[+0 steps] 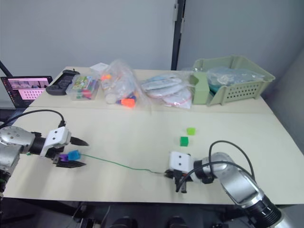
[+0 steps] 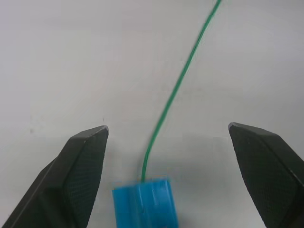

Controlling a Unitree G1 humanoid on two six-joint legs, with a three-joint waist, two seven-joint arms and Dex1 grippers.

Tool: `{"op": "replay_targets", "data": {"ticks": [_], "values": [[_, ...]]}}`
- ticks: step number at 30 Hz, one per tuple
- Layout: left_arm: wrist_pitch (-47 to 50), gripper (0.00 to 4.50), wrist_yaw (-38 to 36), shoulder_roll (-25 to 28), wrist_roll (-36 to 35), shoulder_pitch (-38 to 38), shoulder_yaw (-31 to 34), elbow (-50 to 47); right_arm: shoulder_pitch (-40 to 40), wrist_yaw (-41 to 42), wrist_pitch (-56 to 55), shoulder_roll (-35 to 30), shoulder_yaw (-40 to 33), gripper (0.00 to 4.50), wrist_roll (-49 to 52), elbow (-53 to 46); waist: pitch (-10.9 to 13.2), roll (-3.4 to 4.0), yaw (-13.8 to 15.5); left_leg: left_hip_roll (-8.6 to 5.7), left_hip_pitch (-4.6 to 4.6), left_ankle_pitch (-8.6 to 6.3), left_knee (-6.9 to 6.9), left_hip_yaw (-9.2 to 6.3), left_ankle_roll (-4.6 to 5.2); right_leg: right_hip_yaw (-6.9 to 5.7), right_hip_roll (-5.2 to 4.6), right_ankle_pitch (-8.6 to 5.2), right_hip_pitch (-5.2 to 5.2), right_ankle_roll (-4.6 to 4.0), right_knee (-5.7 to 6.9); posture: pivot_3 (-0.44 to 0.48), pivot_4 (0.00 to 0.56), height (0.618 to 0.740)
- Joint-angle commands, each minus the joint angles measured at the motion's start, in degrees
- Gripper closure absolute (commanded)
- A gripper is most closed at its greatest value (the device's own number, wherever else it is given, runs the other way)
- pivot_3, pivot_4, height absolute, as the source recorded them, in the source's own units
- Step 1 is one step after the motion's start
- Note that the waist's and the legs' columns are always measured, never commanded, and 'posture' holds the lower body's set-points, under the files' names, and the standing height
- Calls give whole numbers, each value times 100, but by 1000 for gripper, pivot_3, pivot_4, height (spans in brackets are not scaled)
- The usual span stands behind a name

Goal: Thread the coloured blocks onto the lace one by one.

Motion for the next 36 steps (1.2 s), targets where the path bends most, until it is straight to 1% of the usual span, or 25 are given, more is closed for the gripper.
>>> {"op": "replay_targets", "data": {"ticks": [1, 3, 6, 9, 12, 17, 20, 24, 29, 30, 31, 36], "values": [[939, 224, 759, -834, -476, 462, -292, -1736, -322, -22, 343, 122, 239, 4500, -68, -181, 0, 1, 15, -3, 0, 0, 0, 0, 0, 0, -6, -1, 1, 3, 1, 0, 150, 740], [1160, 224, 1376, -1491, -254, 646, -631, -2301, -422, -80, 426, 225, 372, 4500, -114, -122, 0, -1, 22, -7, -4, 0, 6, -20, 0, 1, -10, 3, 4, 9, 0, 0, 150, 740], [1458, 224, 2006, -2123, 93, 742, -1049, -2747, -586, -103, 501, 298, 503, 4500, -189, -56, 5, -9, 18, -12, -10, 0, 14, -32, 0, 2, -6, 6, 2, 13, -1, 0, 150, 740], [1505, 224, 2343, -2610, 408, 643, -1521, -2767, -689, -112, 549, 314, 539, 4500, -225, -7, 4, -7, 15, -16, -1, 0, 14, -31, 0, 2, 2, 7, 5, 11, 6, 0, 150, 740], [1380, 224, 2472, -2760, 716, 546, -1740, -2630, -720, -102, 563, 303, 587, 4500, -284, 22, 4, -7, 16, -20, 1, 0, 15, -27, 0, 2, 2, 7, 9, 11, 5, 0, 150, 740], [1330, 224, 2405, -2787, 796, 444, -1816, -2523, -658, -115, 601, 270, 558, 4500, -281, -24, 4, -7, 7, -16, 1, 0, 15, -30, 0, 2, 6, 7, 5, 10, 5, 0, 150, 740], [1273, 1090, 2370, -2780, 899, 371, -1872, -2420, -667, -143, 623, 287, 548, 4500, -286, -32, 4, -7, 14, -19, 0, 0, 15, -30, 0, 2, 2, 7, 8, 10, 1, 0, 150, 740], [1143, 2406, 2282, -2814, 876, 339, -1889, -2261, -661, -186, 647, 293, 528, 4500, -279, -52, 4, -7, 18, -20, 0, 0, 16, -30, 0, 2, 0, 7, 9, 10, 0, 0, 150, 740], [1060, 4163, 2192, -2790, 882, 299, -1888, -2146, -652, -212, 628, 261, 508, 4500, -271, -29, 4, -7, 18, -19, 0, 0, 16, -30, 0, 2, 1, 7, 8, 10, 0, 0, 150, 740], [1050, 4389, 2175, -2782, 874, 300, -1876, -2139, -660, -218, 626, 258, 508, 4500, -278, -17, 4, -7, 19, -20, 0, 0, 16, -30, 0, 2, 1, 7, 8, 10, 0, 0, 150, 740], [1040, 4452, 2163, -2779, 872, 300, -1864, -2133, -666, -222, 624, 256, 509, 4500, -282, -9, 4, -7, 20, -20, 0, 0, 16, -30, 0, 2, 1, 7, 8, 10, 0, 0, 150, 740], [1012, 4452, 2172, -2821, 825, 250, -1788, -2107, -706, -209, 618, 239, 521, 4500, -302, 34, 4, -7, 18, -19, 0, 0, 16, -30, 0, 2, 1, 7, 8, 10, -1, 0, 150, 740]]}}
